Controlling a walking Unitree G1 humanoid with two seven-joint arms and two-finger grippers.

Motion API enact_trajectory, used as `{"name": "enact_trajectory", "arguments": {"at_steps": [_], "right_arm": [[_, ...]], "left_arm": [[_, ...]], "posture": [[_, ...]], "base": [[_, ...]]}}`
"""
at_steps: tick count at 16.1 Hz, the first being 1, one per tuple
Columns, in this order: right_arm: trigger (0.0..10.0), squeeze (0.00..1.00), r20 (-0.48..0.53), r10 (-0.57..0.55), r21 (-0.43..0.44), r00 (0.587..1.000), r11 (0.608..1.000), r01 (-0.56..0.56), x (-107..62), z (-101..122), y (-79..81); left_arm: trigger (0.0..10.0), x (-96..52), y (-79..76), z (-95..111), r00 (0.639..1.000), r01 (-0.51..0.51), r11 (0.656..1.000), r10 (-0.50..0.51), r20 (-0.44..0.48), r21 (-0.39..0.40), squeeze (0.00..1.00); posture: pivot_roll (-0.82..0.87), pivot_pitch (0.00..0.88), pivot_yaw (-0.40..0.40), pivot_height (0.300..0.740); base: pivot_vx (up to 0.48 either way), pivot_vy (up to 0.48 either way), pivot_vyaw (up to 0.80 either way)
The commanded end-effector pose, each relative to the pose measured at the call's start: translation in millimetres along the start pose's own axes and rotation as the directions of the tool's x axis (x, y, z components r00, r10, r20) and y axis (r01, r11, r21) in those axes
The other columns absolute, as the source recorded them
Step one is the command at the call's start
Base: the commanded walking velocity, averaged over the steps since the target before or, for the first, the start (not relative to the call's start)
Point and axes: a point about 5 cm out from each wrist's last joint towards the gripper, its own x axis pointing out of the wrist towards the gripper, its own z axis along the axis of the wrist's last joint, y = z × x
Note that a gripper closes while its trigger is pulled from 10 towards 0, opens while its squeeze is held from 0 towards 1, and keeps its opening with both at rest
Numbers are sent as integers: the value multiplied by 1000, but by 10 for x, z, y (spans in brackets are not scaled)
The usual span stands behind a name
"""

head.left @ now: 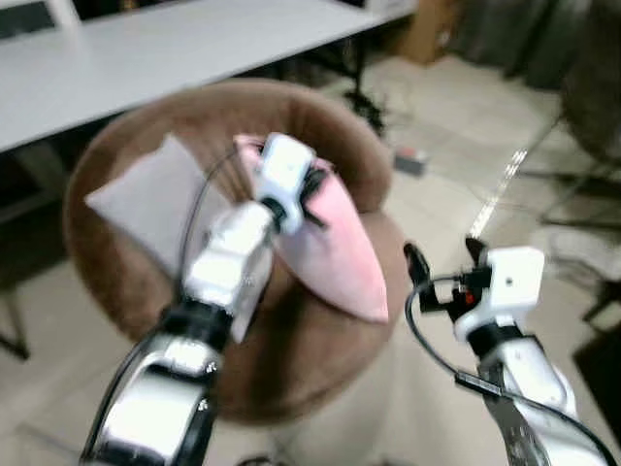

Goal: Move the pillow to the sofa from floor

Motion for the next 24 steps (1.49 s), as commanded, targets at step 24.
{"name": "enact_trajectory", "arguments": {"at_steps": [24], "right_arm": [[10000,0,-181,445,18,877,893,-449,-640,-117,524]], "left_arm": [[10000,97,691,220,915,-129,610,378,-144,782,0]], "posture": [[-220,256,52,740]], "base": [[0,0,0]]}}
